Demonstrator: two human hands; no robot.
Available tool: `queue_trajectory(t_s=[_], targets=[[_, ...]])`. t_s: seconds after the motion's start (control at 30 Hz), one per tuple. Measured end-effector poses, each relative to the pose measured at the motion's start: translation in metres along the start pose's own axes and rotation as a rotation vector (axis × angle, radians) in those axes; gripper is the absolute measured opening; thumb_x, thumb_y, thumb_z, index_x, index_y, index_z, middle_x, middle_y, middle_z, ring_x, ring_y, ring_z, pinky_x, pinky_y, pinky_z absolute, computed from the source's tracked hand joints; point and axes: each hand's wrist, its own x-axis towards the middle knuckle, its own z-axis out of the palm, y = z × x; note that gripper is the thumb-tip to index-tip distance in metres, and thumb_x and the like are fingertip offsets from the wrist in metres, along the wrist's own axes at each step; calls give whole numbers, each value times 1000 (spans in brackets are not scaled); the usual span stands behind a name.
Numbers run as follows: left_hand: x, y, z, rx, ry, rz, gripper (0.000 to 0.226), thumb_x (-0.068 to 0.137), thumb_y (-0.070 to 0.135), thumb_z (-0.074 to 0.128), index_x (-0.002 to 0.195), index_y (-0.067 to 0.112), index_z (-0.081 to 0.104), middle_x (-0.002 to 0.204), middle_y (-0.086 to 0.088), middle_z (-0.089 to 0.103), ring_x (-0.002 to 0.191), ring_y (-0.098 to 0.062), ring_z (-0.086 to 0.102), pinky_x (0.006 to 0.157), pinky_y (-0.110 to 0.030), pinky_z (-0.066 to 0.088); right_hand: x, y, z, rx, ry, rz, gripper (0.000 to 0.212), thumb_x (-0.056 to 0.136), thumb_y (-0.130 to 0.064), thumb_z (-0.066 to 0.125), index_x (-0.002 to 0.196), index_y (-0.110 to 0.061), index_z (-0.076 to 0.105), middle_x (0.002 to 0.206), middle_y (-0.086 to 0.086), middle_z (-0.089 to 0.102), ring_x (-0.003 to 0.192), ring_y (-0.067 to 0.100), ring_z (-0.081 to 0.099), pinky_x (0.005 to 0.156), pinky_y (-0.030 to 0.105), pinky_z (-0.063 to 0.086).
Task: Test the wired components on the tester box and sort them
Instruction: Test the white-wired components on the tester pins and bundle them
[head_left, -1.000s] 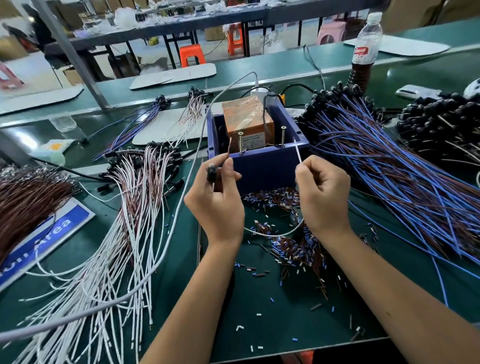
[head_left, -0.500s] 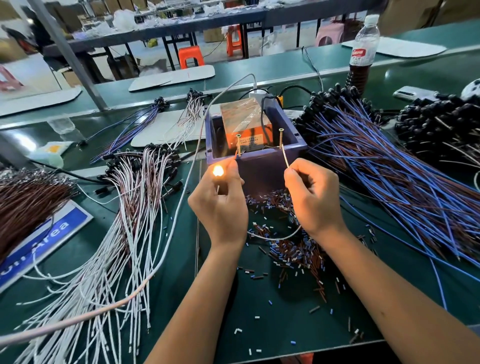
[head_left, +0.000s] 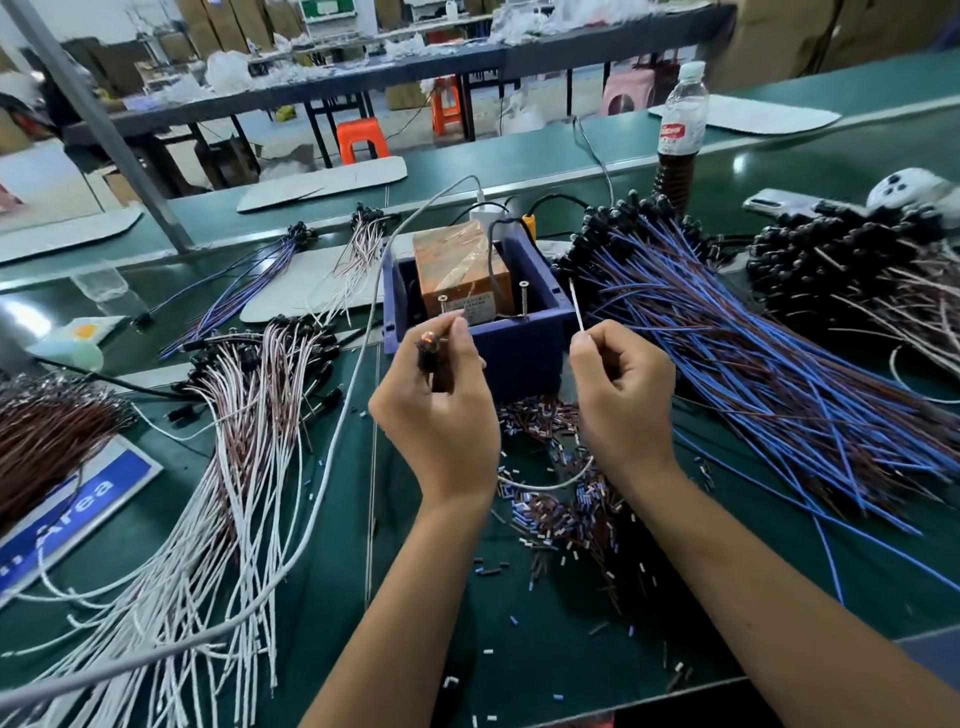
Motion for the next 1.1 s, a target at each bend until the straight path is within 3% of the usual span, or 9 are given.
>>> queue_trajectory(t_s=[0.13,0.33,0.43,0.53,0.6,0.7,0.83,0.93,1.1], targets=[[-1,31,49,-88,-147,-46,11,99,13,67,90,12,74,68,4,69,64,-7,64,67,-12,46,30,-5,-56,2,184,42,35,97,-22,58,68,-3,59,53,2,47,49,15,39,46,29,29],[-28,94,169,-214,-507,-443,20,96,26,70,77,22,72,69,6,68,61,-5,60,64,-21,48,80,-5,-211,-182,558,212,22,77,-35,61,60,-27,72,49,-8,54,48,15,44,49,32,32],[-55,122,226,-199,-762,-525,26,99,34,65,76,20,65,67,7,58,67,-16,54,75,-34,49,86,-3,-295,-463,776,332,59,65,-51,51,109,-22,77,99,3,73,85,22,67,76,47,56],[-82,147,275,-318,-930,-707,29,105,29,56,95,7,73,69,-1,54,64,-18,46,67,-30,41,76,-14,-338,-899,779,227,74,87,-50,42,151,-13,40,155,22,40,140,38,43,117,45,34],[-98,163,299,-454,-1002,-871,37,109,24,47,112,-5,69,78,-10,56,52,-13,40,53,-26,34,71,-24,-337,-1084,555,31,59,99,-46,40,146,-11,50,144,25,52,132,44,48,110,51,37],[-115,185,318,-695,-1002,-1056,40,113,21,34,91,6,64,72,-5,45,42,-6,37,45,-19,30,68,-35,-326,-954,183,66,47,107,-46,44,129,-10,65,107,14,75,105,34,67,85,39,47],[-114,183,330,-720,-939,-1036,46,113,32,36,81,20,67,88,-5,49,69,-11,42,63,-25,37,69,-42,-344,-892,201,99,44,108,-33,52,77,-5,66,65,18,64,68,39,65,64,46,50],[-106,167,332,-615,-955,-927,47,113,41,33,88,22,68,76,-3,44,58,-11,38,52,-25,32,72,-55,-361,-838,168,99,42,108,-38,53,76,-17,71,66,23,62,54,36,62,57,42,51],[-107,150,339,-695,-987,-1014,46,113,37,33,91,8,60,45,3,42,35,-5,33,40,-15,27,86,-71,-393,-1003,118,62,33,98,-51,59,79,-29,75,49,-10,53,45,8,46,52,30,29]])
